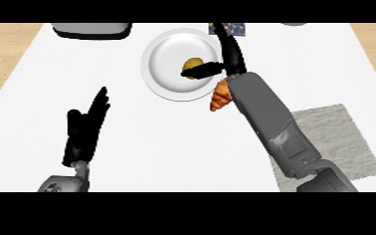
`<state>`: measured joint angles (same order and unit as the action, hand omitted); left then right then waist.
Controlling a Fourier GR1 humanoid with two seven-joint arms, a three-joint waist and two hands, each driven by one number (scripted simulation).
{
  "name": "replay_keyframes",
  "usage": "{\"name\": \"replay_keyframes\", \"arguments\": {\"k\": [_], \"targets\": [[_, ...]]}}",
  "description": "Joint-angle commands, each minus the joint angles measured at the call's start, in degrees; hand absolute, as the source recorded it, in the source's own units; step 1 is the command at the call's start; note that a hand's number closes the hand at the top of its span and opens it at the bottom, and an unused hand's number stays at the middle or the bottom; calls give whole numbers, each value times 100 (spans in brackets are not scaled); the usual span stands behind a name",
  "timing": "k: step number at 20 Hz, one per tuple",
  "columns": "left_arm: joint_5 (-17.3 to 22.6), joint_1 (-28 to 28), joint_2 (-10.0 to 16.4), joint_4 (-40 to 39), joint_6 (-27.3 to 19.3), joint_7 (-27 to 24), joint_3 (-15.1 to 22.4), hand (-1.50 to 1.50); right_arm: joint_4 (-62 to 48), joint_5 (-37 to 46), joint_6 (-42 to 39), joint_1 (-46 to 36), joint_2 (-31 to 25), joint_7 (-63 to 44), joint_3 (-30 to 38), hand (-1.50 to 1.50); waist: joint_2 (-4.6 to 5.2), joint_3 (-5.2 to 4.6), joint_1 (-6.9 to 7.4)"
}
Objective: Pick the lemon from the placemat and place it in the plate
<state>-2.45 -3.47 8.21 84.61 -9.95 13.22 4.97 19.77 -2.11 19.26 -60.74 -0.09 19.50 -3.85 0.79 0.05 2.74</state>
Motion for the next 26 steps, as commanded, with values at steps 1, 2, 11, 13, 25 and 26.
{"name": "replay_keyframes", "arguments": {"k": [1,2,11,13,25,26], "targets": [[-54,131,-124,-86,-46,-182,25,0,-347,-2,-191,158,9,749,76,-150,-9,-2,-68],[-4,-136,31,42,114,156,-17,0,-399,-396,123,-144,9,426,-204,-150,-2,-1,57],[108,-152,137,-10,321,214,-175,0,-901,-354,513,-315,9,354,-419,-150,3,-2,54],[22,-233,51,44,123,327,-206,0,-1015,-279,547,-286,9,353,-405,-150,-5,-2,-11],[64,-66,80,-27,230,77,-356,0,-1356,-312,780,-254,-104,378,-362,-150,13,0,-8],[-161,-177,-168,-281,44,-48,-143,0,-1332,-286,650,-112,-195,629,-363,-150,22,0,-35]]}}
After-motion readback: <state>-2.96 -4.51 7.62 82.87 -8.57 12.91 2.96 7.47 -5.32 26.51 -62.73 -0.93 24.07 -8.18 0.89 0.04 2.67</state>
